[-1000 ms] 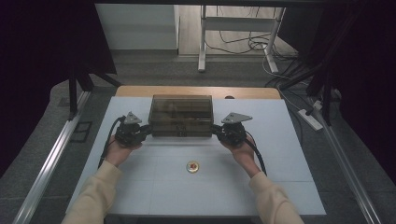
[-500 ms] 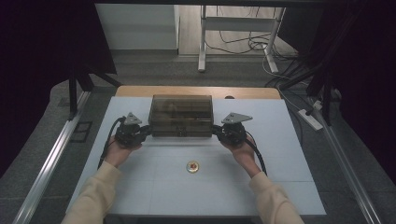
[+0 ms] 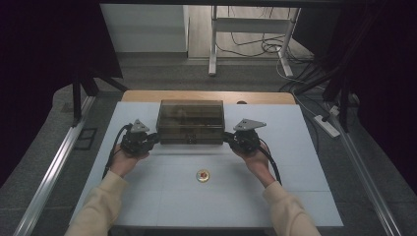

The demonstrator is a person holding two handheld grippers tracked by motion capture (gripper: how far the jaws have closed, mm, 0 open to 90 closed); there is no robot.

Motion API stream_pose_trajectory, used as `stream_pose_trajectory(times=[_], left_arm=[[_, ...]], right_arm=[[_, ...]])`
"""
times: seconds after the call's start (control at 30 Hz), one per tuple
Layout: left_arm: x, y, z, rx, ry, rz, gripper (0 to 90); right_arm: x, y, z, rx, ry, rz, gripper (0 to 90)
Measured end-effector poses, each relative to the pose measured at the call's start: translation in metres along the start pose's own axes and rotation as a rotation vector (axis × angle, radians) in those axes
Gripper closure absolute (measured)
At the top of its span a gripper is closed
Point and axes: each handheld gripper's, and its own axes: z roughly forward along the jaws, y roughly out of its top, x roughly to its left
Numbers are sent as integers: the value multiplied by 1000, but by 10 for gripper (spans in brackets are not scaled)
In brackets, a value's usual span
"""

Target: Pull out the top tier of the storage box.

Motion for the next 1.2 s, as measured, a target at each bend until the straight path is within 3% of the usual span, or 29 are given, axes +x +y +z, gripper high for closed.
stream_pose_trajectory(times=[1.2], left_arm=[[-6,-4,-6,8,0,11,779]], right_arm=[[5,0,-6,22,4,-17,802]])
